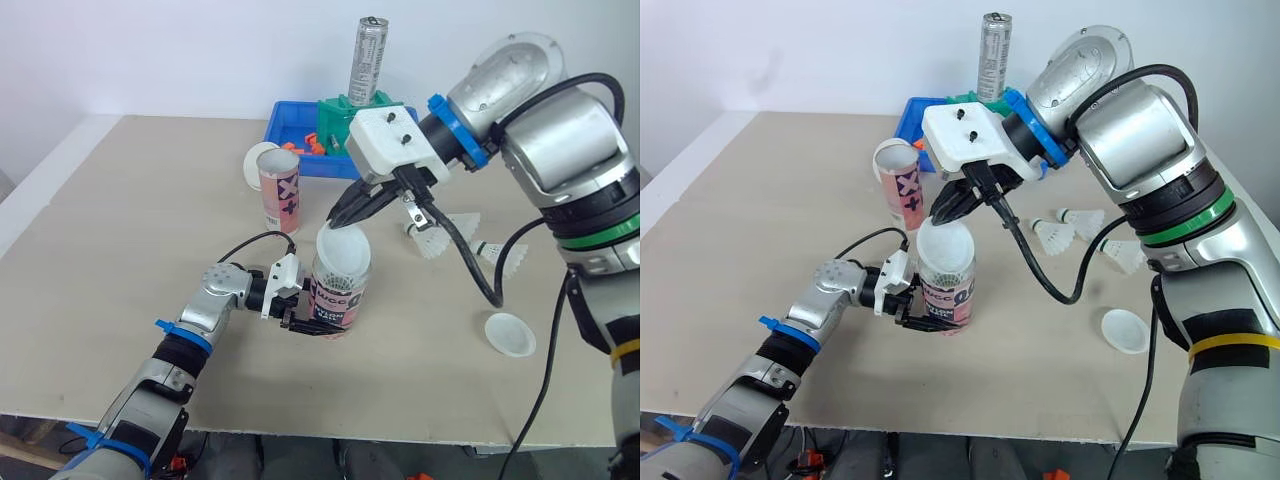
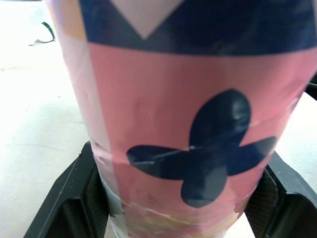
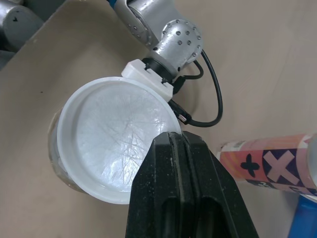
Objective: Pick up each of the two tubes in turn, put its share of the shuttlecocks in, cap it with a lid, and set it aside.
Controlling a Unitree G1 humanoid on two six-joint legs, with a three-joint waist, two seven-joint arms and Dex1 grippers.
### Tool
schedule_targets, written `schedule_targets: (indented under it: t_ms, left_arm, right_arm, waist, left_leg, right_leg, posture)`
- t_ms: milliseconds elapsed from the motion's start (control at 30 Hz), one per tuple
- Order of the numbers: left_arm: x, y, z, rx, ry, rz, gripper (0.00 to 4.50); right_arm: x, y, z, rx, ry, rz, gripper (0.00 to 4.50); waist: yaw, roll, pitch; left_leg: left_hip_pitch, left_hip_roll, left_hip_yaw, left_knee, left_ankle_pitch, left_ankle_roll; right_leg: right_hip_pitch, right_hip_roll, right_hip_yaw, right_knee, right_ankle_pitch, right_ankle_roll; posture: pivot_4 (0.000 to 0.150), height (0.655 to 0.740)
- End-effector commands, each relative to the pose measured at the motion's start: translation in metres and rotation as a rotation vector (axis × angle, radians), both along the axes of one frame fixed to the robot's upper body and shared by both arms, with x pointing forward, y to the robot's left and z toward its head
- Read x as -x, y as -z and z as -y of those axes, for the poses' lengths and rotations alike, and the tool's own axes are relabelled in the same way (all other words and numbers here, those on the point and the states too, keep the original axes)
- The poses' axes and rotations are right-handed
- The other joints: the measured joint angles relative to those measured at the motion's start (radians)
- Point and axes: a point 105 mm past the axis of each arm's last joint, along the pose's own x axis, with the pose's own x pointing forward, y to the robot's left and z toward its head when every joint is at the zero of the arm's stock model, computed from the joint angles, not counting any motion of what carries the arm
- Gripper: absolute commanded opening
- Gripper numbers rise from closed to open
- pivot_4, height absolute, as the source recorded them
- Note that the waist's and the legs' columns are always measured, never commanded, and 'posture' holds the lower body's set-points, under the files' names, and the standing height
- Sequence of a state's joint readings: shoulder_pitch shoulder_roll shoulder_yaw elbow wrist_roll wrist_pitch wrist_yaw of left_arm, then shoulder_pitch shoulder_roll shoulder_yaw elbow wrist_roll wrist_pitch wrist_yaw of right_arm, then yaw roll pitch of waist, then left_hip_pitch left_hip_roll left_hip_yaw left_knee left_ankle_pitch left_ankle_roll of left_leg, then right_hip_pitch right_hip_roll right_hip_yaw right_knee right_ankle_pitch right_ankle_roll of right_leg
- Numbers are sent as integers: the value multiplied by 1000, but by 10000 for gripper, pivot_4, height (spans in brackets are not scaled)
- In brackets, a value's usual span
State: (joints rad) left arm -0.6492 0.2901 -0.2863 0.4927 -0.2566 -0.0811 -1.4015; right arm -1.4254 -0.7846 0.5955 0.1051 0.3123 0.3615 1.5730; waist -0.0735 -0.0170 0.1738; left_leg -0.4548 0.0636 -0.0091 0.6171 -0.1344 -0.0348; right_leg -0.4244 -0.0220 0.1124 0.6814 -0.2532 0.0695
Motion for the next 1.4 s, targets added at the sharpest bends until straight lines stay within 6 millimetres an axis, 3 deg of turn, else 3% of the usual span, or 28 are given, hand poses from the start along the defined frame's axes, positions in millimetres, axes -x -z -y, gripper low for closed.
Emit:
schedule_targets:
  t_ms: [33,567,867,967,1133,1267,1400]
  left_arm:
    - [-3,19,-13,-76,-52,-48,32396]
    - [-3,18,-12,-74,-54,-47,32396]
    - [-3,18,-13,-72,-61,-50,32396]
    - [-3,18,-14,-71,-62,-51,32396]
    - [-3,18,-14,-71,-62,-54,32396]
    - [-3,17,-14,-71,-61,-53,32396]
    - [-3,16,-13,-69,-60,-52,32396]
  right_arm:
    - [8,2,2,33,-39,-10,966]
    - [8,22,12,108,-36,24,966]
    - [15,42,15,156,-133,146,966]
    - [11,49,10,138,-118,170,8751]
    - [7,41,0,60,-52,146,32163]
    - [3,21,-6,-36,-2,135,32163]
    - [11,-2,3,-112,7,46,32163]
  waist:
    - [0,0,0]
    - [0,0,0]
    - [1,-1,0]
    - [1,-1,-1]
    - [0,-1,-1]
    - [-1,-1,-1]
    - [-1,-1,-1]
  left_leg:
    - [0,0,0,0,0,0]
    - [0,0,0,0,0,0]
    - [0,0,0,0,-1,-1]
    - [1,0,0,0,-1,-1]
    - [3,0,0,0,-1,-1]
    - [3,0,0,0,-1,-1]
    - [3,0,0,0,-1,-1]
  right_leg:
    - [0,0,0,0,0,0]
    - [0,0,0,0,0,0]
    - [1,0,0,0,-2,0]
    - [2,0,0,0,-2,0]
    - [3,0,0,0,-2,0]
    - [3,0,0,0,-1,-1]
    - [2,0,0,0,-1,-1]
  posture:
    - [1500,7275]
    - [1500,7275]
    - [1500,7275]
    - [1500,7275]
    - [1500,7275]
    - [1500,7275]
    - [1500,7275]
